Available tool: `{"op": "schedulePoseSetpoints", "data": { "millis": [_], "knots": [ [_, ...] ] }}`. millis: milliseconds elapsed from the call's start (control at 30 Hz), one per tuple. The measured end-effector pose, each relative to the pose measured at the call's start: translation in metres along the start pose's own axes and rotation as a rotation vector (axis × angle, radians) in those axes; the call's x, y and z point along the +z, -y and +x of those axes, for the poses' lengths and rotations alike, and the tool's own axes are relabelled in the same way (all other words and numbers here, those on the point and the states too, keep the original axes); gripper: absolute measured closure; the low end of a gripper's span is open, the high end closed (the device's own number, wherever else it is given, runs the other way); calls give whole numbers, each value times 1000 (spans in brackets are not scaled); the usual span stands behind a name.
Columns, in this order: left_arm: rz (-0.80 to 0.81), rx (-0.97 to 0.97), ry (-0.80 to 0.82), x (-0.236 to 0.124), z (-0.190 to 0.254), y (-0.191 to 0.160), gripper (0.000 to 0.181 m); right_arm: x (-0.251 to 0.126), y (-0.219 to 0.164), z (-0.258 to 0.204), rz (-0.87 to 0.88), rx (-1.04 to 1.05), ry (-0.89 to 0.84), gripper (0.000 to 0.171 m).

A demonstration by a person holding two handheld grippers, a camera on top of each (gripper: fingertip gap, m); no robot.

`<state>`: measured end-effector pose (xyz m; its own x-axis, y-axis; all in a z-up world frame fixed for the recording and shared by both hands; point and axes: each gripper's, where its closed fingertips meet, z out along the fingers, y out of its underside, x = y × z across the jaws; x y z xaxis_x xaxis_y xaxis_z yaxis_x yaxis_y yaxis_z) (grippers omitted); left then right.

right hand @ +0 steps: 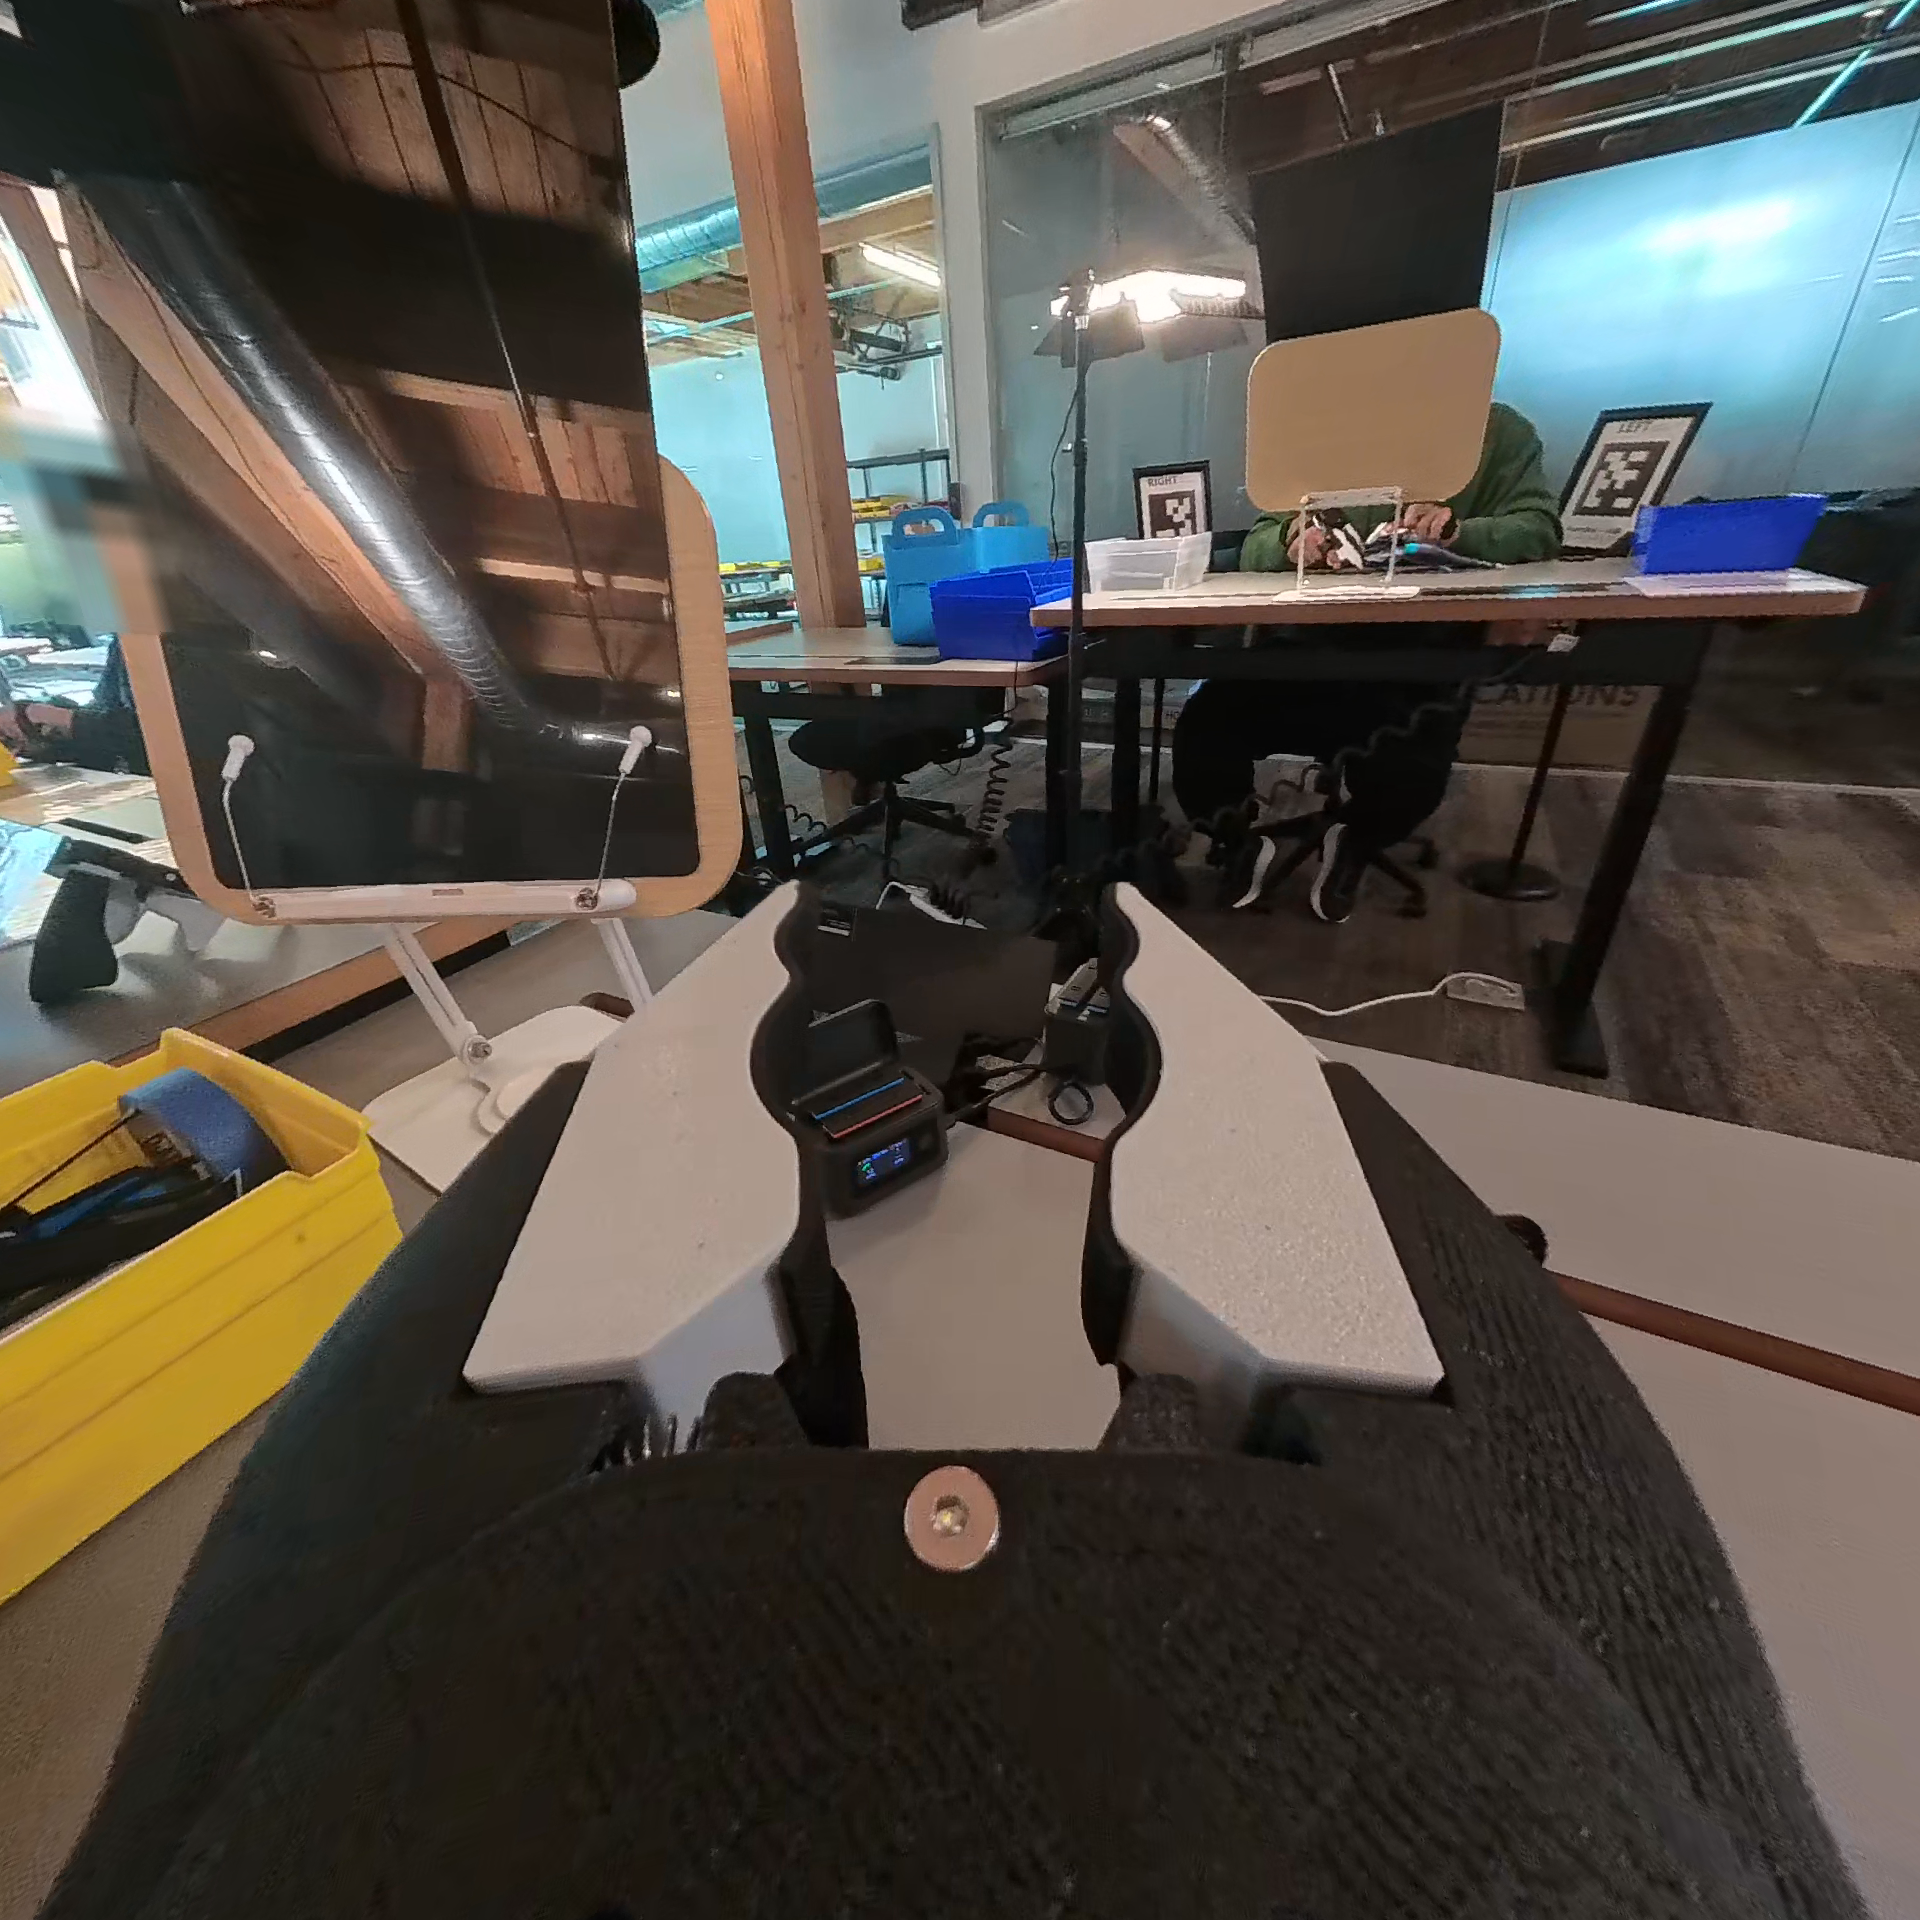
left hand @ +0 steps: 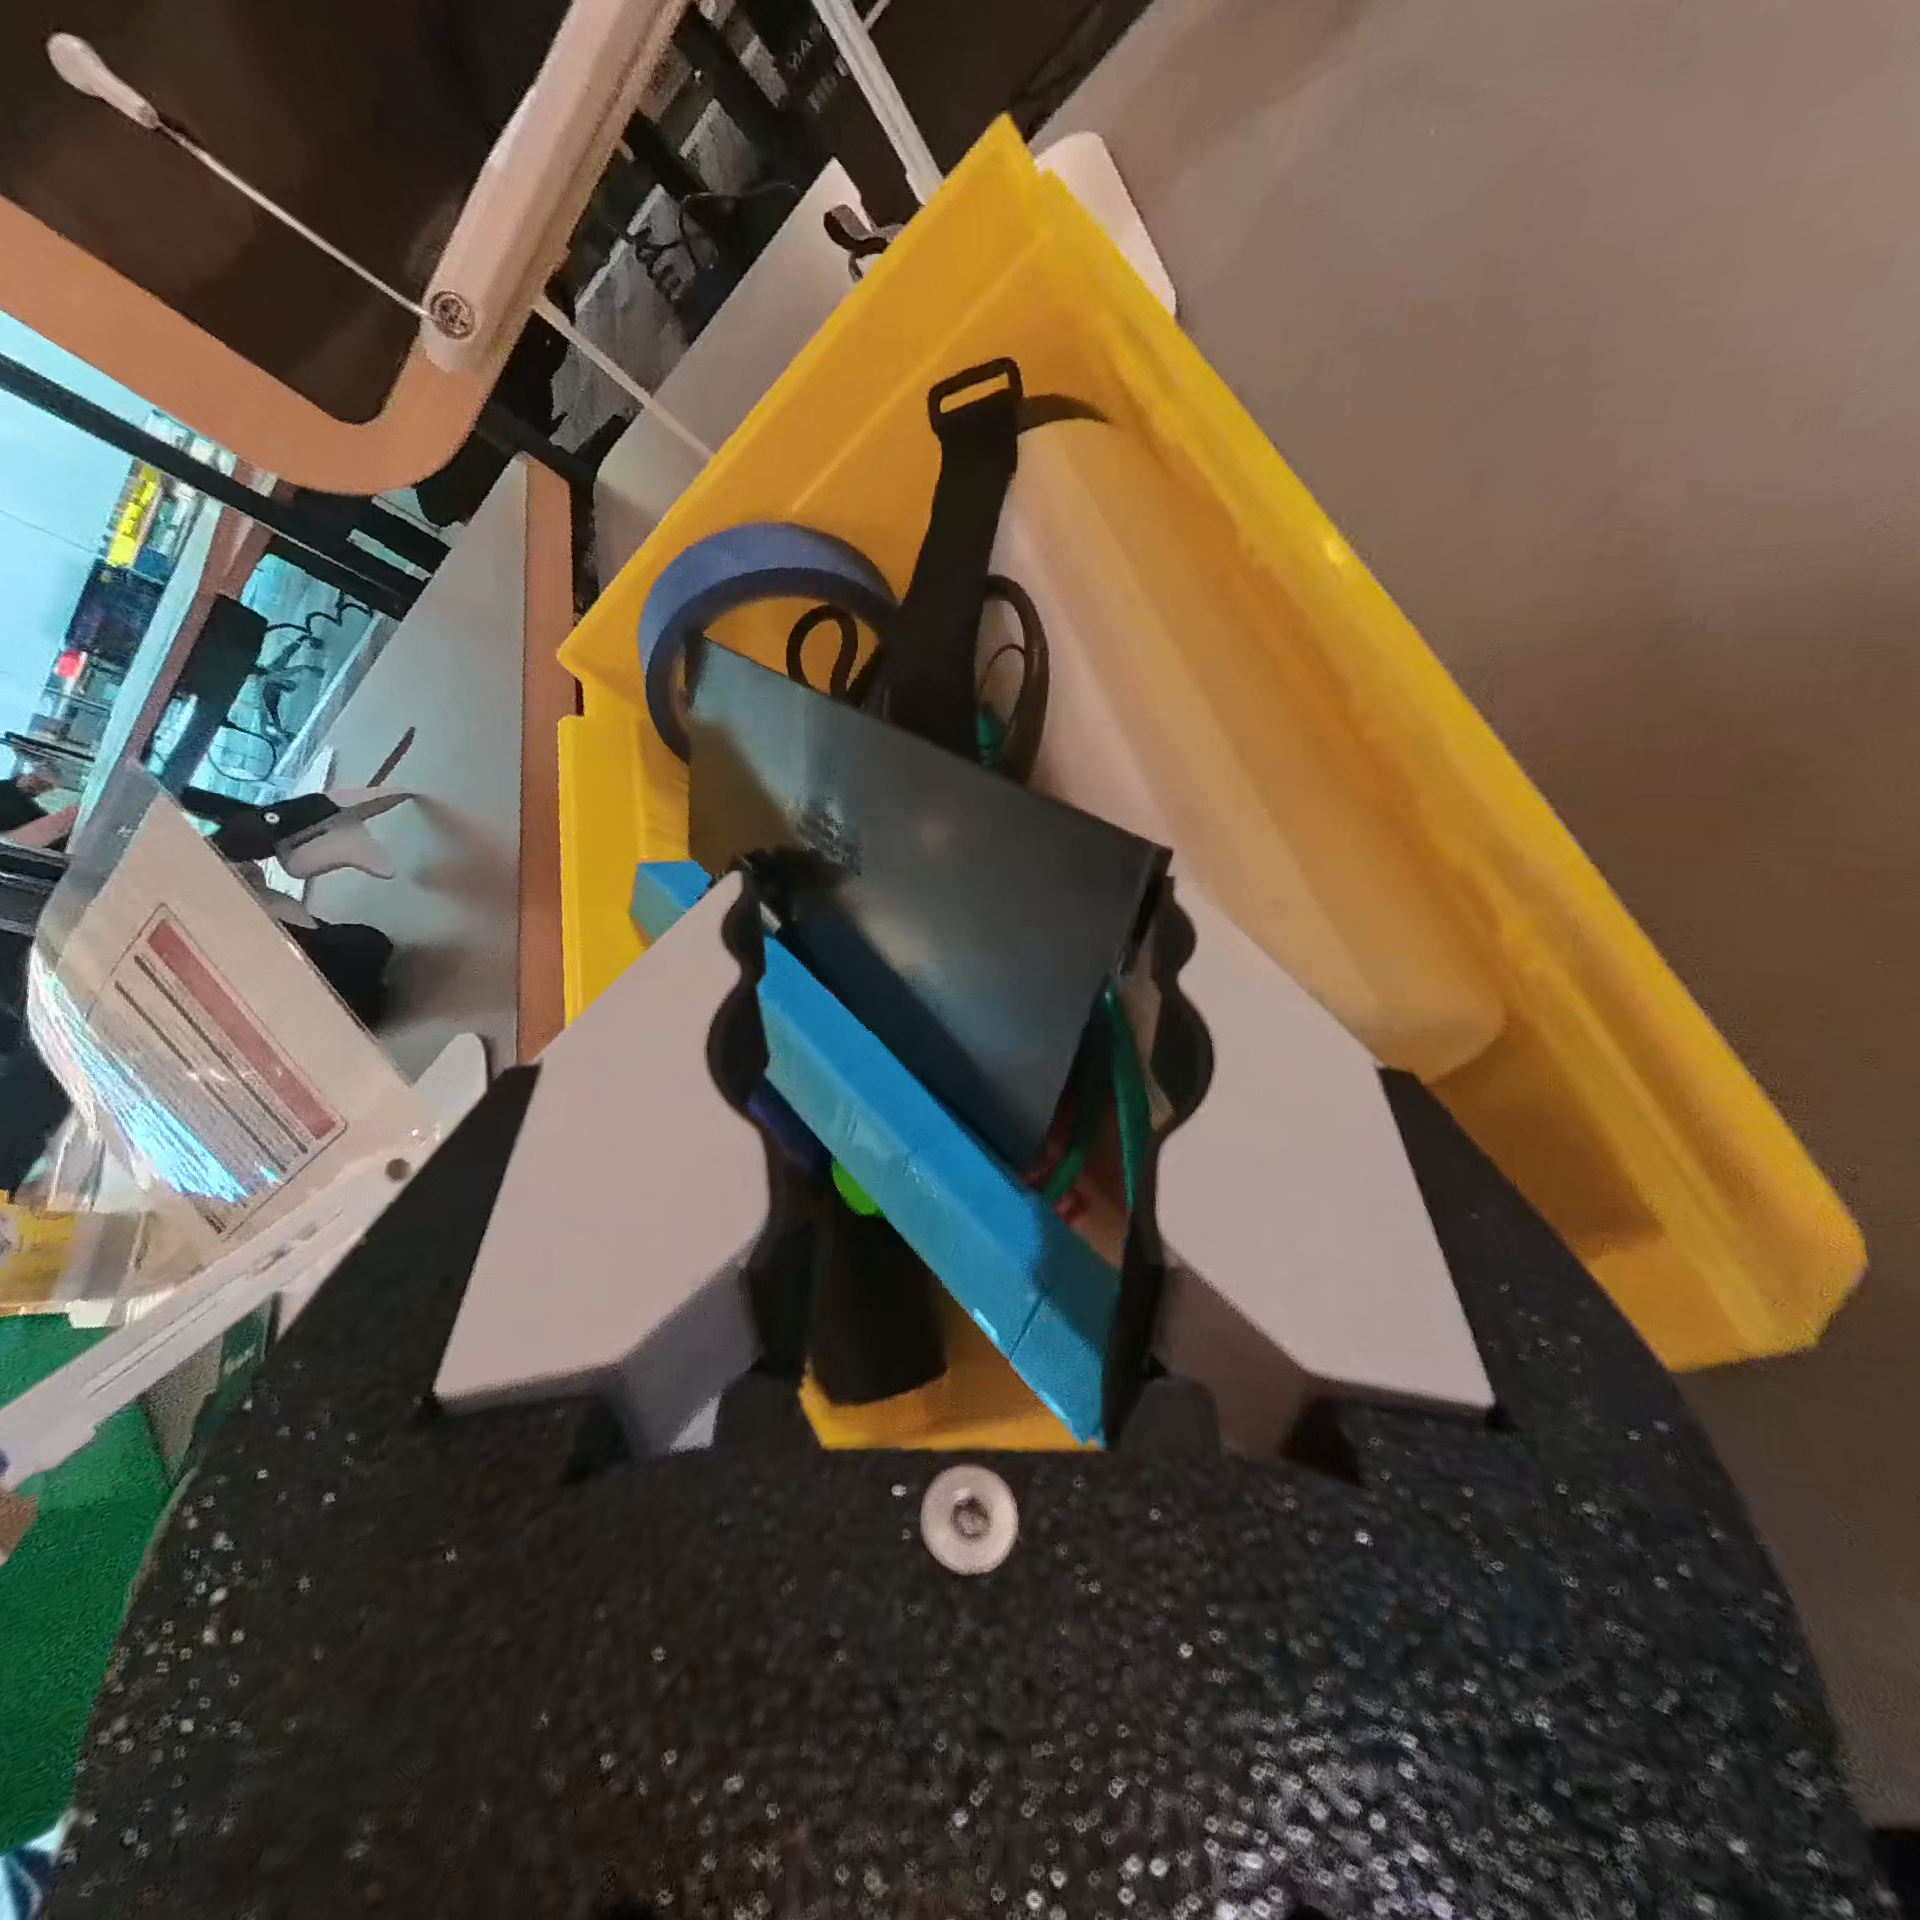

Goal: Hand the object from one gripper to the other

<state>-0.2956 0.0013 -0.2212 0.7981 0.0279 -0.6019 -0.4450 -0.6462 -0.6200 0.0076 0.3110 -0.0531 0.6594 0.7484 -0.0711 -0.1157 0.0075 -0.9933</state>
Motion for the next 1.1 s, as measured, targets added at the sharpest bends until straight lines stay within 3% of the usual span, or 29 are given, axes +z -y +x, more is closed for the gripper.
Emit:
{"op": "schedulePoseSetpoints", "data": {
  "millis": [167, 200, 233, 267, 400, 533, 633, 933, 1100],
  "knots": [
    [32, 30, 144, -3, -18, 12, 109, -3, 4, -1, 15, 8, 7, 119],
    [69, 5, 214, -9, -27, 18, 120, -4, 5, -1, 17, 8, 7, 119],
    [80, -22, 322, -17, -43, 19, 146, -4, 5, 0, 20, 10, 7, 119],
    [56, -30, 400, -21, -55, 14, 153, -5, 6, 0, 23, 13, 9, 119],
    [-39, -77, 328, -1, -47, -8, 151, -5, 8, -4, 35, 29, 28, 121],
    [-60, -46, 330, 6, -50, -12, 178, -4, 9, -10, 32, 30, 51, 121],
    [-43, -47, 310, 3, -54, -7, 181, -4, 10, -16, 33, 27, 69, 122],
    [285, -285, 359, -77, -87, 41, 181, -4, 16, -48, 68, 5, 237, 123],
    [605, -329, 308, -128, -83, 105, 181, -10, 21, -69, 89, -38, 325, 123]
  ]
}}
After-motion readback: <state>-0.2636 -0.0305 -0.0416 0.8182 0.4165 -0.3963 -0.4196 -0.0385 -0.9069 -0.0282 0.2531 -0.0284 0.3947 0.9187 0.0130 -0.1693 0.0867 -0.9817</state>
